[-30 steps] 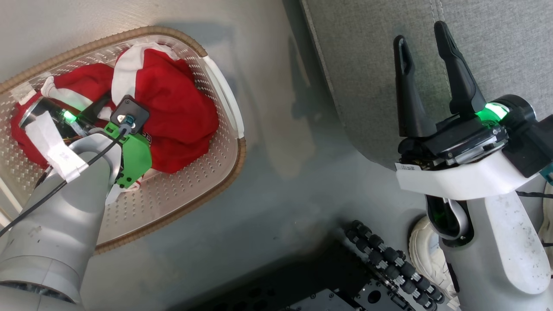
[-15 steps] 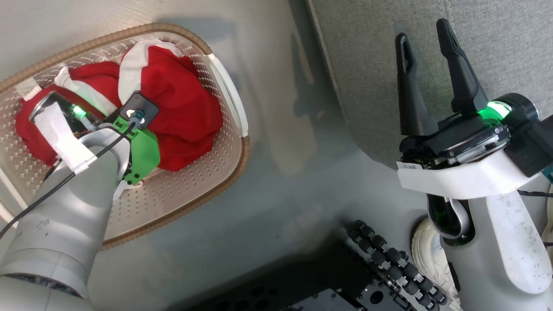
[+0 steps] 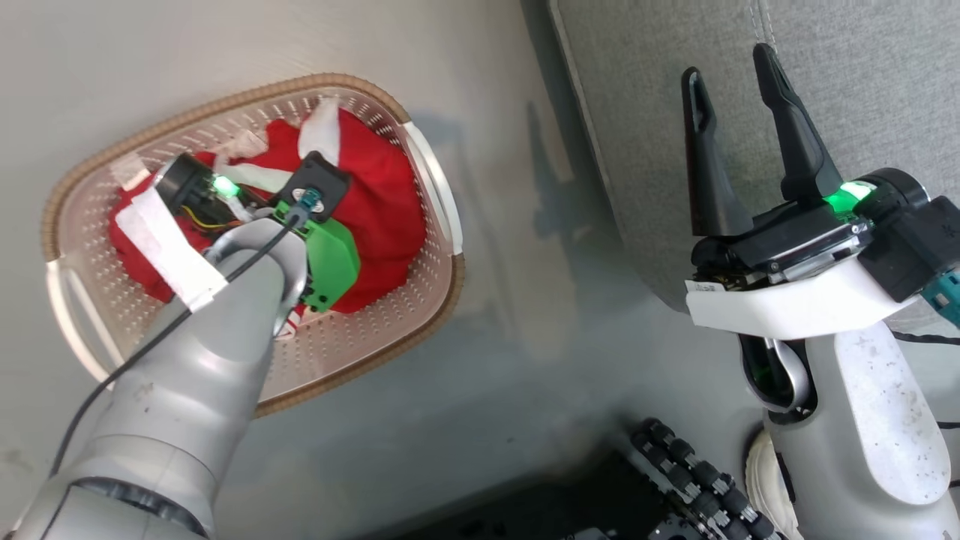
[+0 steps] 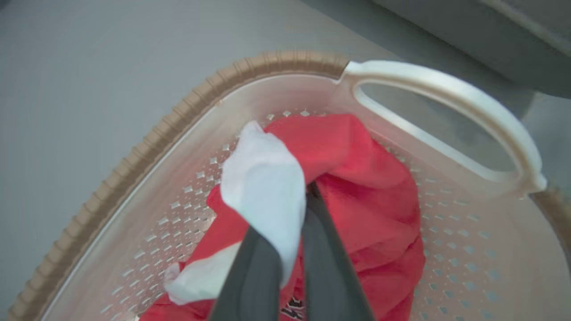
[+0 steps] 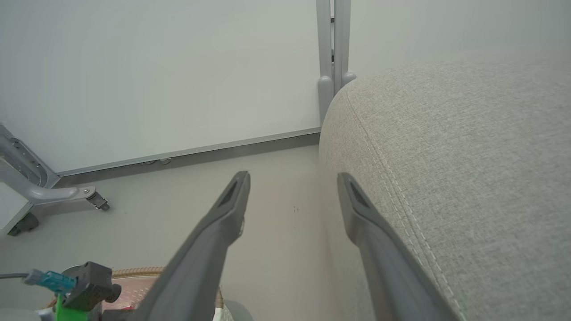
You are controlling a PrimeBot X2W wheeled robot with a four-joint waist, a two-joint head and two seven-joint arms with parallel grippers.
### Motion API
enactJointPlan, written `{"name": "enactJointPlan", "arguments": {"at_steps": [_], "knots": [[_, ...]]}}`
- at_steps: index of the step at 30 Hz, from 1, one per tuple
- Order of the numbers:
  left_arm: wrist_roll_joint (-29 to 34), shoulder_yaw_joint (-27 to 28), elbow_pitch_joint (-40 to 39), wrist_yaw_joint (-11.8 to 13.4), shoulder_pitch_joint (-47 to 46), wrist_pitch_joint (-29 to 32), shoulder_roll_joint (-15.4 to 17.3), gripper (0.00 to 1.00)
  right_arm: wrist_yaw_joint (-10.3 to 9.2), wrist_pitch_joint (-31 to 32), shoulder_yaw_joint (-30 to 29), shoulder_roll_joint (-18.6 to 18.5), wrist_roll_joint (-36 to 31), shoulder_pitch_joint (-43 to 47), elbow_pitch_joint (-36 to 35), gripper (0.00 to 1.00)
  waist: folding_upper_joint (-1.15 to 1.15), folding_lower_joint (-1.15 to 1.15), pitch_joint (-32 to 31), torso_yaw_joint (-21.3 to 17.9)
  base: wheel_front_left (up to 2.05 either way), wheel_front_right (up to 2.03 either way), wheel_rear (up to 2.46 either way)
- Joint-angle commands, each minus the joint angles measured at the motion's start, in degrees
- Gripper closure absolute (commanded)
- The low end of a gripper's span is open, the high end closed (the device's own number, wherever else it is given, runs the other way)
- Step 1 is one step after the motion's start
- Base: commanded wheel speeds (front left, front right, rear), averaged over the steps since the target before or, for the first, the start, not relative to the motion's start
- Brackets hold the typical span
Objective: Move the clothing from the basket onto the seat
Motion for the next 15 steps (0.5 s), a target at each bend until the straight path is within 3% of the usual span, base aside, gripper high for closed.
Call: {"name": "enactJointPlan", "arguments": {"at_steps": [1, 15], "knots": [[-0.66, -0.33, -1.37, -0.18, 1.36, -0.2, -0.14, 1.0, -0.02, -0.26, -0.1, -0.18, -0.59, 0.66, 0.48, 0.0, 0.0, 0.0, -3.8, 2.78, 0.0, 0.0, 0.0], [-7.04, 1.09, -17.79, -0.09, 11.76, -0.23, 0.56, 1.0, -0.02, -0.26, -0.9, -0.18, -3.72, 4.34, 4.14, 0.0, 0.0, 0.0, -17.13, 8.3, 0.0, 0.0, 0.0]]}}
